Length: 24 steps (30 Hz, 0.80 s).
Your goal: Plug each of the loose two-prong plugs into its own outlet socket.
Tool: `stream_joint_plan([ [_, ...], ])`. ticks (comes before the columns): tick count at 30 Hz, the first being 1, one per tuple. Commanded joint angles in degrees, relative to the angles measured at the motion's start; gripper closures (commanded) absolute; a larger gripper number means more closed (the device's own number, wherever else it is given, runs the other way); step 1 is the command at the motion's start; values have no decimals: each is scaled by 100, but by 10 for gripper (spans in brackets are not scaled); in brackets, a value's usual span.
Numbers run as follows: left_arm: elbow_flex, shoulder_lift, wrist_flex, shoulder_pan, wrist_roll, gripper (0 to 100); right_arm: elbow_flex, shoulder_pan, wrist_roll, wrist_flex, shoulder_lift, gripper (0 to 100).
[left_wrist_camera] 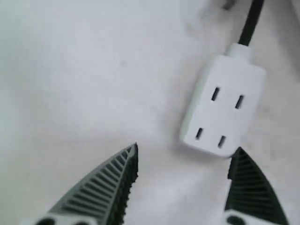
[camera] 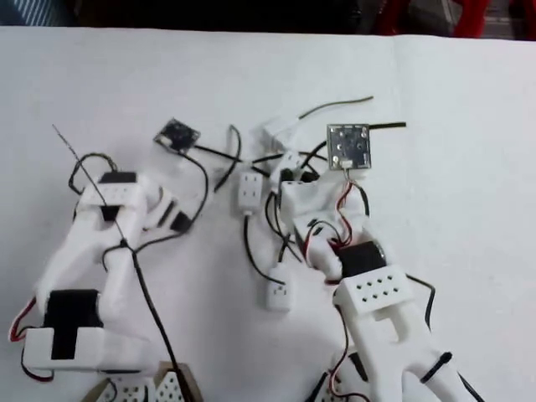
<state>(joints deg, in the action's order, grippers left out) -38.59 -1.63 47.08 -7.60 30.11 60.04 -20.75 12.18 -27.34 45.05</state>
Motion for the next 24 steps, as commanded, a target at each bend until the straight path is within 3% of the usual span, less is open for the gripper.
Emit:
stream_joint_plan([
  [1,18,-330,-440,-426,-9,724,-105,-66,0,92,13,981],
  [8,554,-453,598,-453,-9,725,-114,-233,-334,92,13,981],
  [14,703,-1912,1530,-462,-325,725,-475,-1059,-396,92,-593,981],
  [19,695,-3240,2048,-998,-440,724,-1424,-1508,-396,92,-1930,981],
  [24,290,-3459,1978,-1842,-1037,724,-2338,-2009,-404,136,-3046,981],
])
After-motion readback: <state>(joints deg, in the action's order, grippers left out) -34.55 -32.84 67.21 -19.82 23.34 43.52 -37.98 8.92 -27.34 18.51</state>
